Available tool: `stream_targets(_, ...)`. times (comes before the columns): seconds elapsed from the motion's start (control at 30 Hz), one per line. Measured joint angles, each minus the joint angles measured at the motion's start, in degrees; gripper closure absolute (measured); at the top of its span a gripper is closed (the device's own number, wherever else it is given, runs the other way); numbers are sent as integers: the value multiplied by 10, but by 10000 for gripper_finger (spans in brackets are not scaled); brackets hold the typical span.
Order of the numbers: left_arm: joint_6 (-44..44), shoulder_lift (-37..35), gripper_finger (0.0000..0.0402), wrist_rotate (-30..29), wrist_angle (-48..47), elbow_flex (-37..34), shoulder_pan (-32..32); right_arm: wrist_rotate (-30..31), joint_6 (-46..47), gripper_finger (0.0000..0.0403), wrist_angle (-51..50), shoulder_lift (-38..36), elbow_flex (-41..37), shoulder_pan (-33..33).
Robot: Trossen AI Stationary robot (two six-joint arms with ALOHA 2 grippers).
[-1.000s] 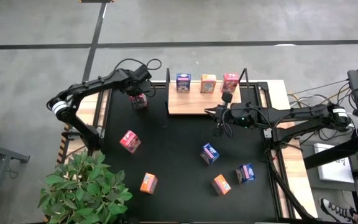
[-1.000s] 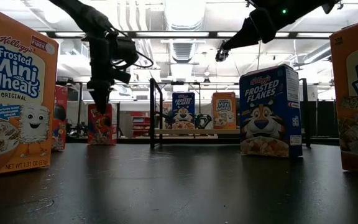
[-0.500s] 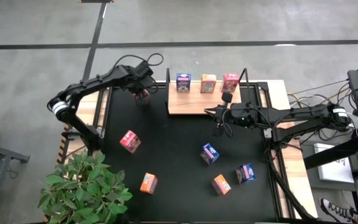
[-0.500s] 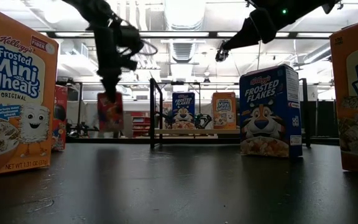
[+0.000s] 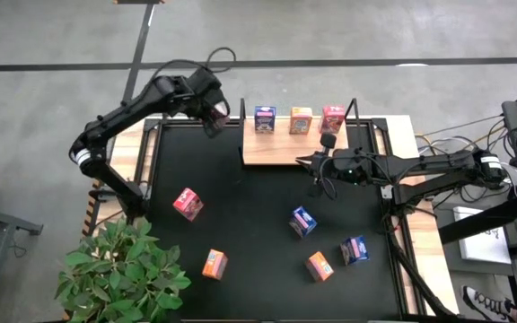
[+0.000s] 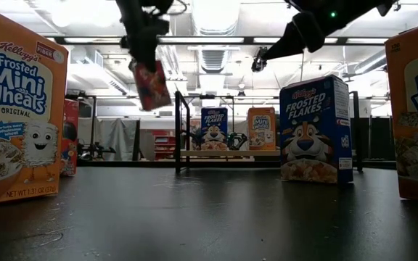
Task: Stack cereal on shelf
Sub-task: Put the top red cereal box on the shelf aligned with the other red cereal box
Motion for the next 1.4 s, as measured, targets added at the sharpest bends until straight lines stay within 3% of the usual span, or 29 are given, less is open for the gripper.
stream_targets(0.33, -69, 0, 245, 1, -62, 92, -76, 1, 18, 390, -21, -54, -26, 0)
stream_targets(0.5, -73, 3, 245, 1, 12, 100, -143, -6, 14, 390, 6, -114, -63, 0)
stream_targets(0.67, -60, 35, 245, 10, 89, 101, -184, -81, 2, 390, 39, -177, -94, 0)
stream_targets(0.87, -52, 88, 245, 10, 145, 99, -190, -124, -2, 390, 52, -227, -114, 0)
stream_targets(1.4, -4, 242, 245, 12, 227, 103, -181, -125, -17, 390, 51, -248, -123, 0)
